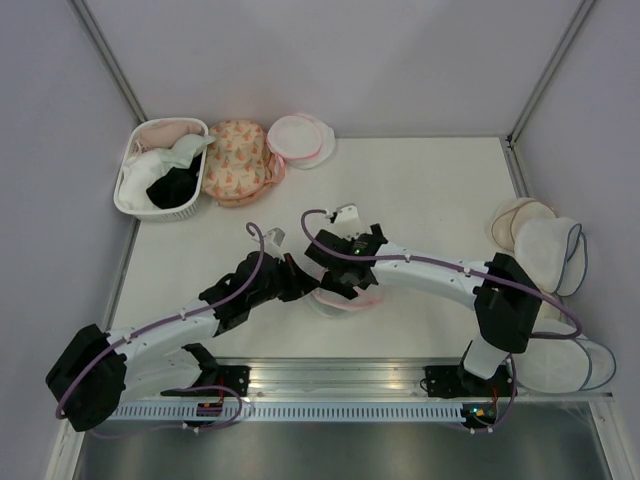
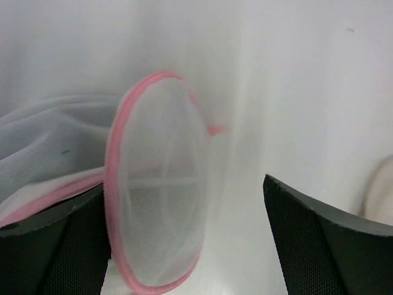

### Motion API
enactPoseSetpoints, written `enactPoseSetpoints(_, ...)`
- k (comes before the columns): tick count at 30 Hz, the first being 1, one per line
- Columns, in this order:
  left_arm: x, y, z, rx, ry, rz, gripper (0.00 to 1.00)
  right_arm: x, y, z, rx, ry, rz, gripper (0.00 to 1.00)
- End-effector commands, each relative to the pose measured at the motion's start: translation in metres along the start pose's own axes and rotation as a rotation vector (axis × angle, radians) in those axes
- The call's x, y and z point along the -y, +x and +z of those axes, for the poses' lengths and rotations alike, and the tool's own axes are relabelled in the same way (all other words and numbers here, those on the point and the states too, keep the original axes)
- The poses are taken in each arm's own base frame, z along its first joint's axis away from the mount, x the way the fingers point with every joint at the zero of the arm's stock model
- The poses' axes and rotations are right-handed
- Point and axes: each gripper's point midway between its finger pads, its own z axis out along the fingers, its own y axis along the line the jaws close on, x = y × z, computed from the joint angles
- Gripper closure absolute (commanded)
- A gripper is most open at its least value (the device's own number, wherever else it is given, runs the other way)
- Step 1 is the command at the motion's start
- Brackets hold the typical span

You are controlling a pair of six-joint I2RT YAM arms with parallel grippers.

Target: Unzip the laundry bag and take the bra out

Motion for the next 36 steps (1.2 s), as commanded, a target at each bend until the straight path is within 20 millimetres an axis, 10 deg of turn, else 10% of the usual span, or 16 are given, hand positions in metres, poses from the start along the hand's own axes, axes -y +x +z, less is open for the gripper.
enactPoseSetpoints(1,0.000,-0.003,-0.009,0.025,0.003,-0.003,0.98,0.093,-0.021,-0.017,0.087,0.297,0.122,0.02)
enactPoseSetpoints(5,-0.012,0.003,-0.014,0.022,-0.031,0.001,0.98,0.152,-0.014,-0.029,0.109,0.469,0.180,0.02)
enactPoseSetpoints(9,-0.017,0.008,-0.014,0.006,-0.040,-0.008,0.98,0.169,-0.010,-0.036,0.104,0.502,0.165,0.02)
enactPoseSetpoints(14,-0.019,0.014,-0.008,-0.024,-0.046,-0.017,0.98,0.057,-0.019,-0.045,0.122,-0.242,0.169,0.02)
enactPoseSetpoints(17,-0.019,0.014,-0.008,-0.023,-0.043,-0.023,0.98,0.029,-0.033,-0.074,0.212,-0.496,0.211,0.04)
enactPoseSetpoints(36,-0.009,0.010,-0.006,-0.013,-0.012,-0.047,0.98,-0.053,0.009,-0.029,0.047,-0.668,0.170,0.19)
